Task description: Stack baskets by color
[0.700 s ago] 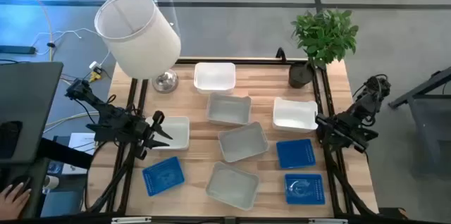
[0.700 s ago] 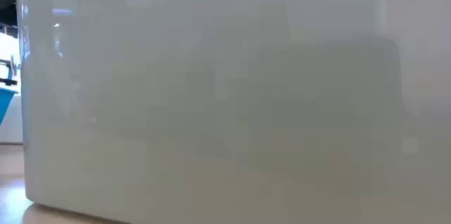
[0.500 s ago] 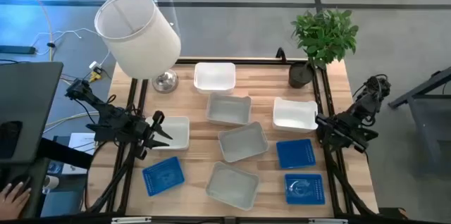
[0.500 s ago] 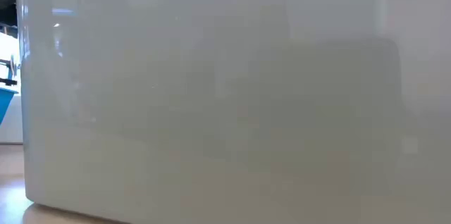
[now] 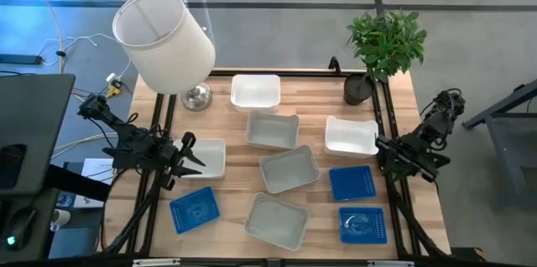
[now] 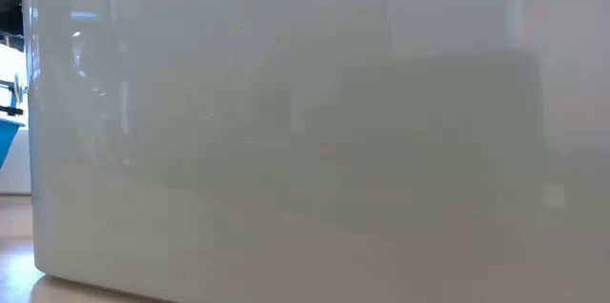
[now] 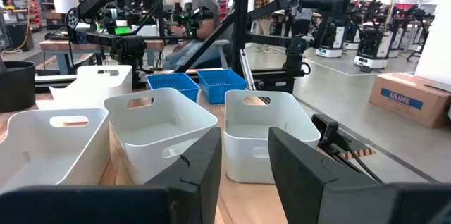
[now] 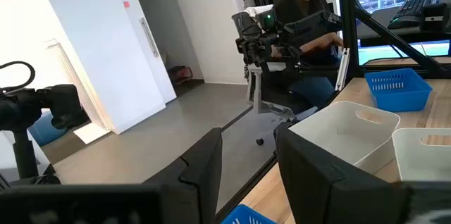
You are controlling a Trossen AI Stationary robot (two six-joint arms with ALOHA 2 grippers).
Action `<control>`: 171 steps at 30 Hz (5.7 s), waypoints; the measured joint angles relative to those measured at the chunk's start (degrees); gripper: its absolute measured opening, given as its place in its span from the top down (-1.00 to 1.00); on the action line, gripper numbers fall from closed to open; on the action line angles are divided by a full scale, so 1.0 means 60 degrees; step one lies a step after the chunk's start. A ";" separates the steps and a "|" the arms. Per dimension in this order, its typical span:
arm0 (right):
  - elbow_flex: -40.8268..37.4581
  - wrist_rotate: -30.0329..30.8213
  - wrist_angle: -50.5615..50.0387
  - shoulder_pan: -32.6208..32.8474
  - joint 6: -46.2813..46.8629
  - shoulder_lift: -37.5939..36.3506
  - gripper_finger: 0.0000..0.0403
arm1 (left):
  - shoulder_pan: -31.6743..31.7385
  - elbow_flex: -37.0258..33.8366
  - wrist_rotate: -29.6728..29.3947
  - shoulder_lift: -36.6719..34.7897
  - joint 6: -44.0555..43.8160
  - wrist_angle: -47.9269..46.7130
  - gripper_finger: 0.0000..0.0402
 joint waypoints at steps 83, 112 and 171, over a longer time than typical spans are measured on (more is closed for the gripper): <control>0.0000 0.0000 0.0000 0.0000 -0.0003 0.0000 0.38 | 0.0001 0.0000 -0.0003 0.0001 -0.0004 -0.0003 0.47; 0.0000 0.0004 0.0004 0.0000 0.0001 0.0000 0.38 | 0.0001 0.0003 -0.0003 -0.0003 0.0000 -0.0003 0.47; 0.0359 0.6817 0.7014 -0.0004 -0.4014 0.4097 0.38 | 0.0001 0.0000 0.0001 -0.0003 -0.2259 0.0154 0.47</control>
